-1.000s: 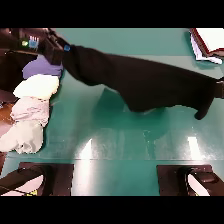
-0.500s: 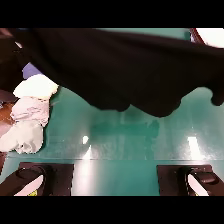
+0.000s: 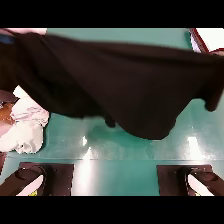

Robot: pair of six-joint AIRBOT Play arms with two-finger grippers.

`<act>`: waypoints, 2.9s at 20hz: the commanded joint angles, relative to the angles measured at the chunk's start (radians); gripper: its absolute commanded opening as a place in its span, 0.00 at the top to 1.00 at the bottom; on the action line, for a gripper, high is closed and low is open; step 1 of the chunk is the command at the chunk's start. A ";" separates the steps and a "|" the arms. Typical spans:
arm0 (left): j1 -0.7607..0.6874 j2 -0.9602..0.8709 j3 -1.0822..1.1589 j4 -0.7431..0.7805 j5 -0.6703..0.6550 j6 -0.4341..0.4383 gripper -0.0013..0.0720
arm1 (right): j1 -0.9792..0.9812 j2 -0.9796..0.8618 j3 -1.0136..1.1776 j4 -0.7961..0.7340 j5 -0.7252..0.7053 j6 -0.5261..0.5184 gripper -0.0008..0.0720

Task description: Fold the shirts.

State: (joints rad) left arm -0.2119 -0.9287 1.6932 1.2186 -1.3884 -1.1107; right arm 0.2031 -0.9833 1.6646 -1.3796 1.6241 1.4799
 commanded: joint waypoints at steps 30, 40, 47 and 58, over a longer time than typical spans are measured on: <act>0.153 -0.540 -0.569 -0.362 0.425 -0.127 0.16 | -0.386 -0.134 -0.696 0.247 -0.237 -0.129 0.29; 0.153 -0.663 -0.571 -0.611 0.520 -0.032 0.36 | -0.388 -0.126 -0.717 0.262 -0.261 -0.130 0.29; 0.161 -0.624 -0.409 -0.631 0.325 0.039 0.94 | -0.425 -0.150 -0.721 0.209 -0.173 -0.128 0.29; 0.161 -0.587 -0.250 -0.612 0.181 0.036 0.94 | -0.287 -0.332 -0.960 0.333 -0.347 -0.173 0.30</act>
State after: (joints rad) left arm -0.0521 -1.5185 1.4315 0.6083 -1.1748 -1.0752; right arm -0.1375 -1.2762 0.7368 -1.0637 1.3319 1.3224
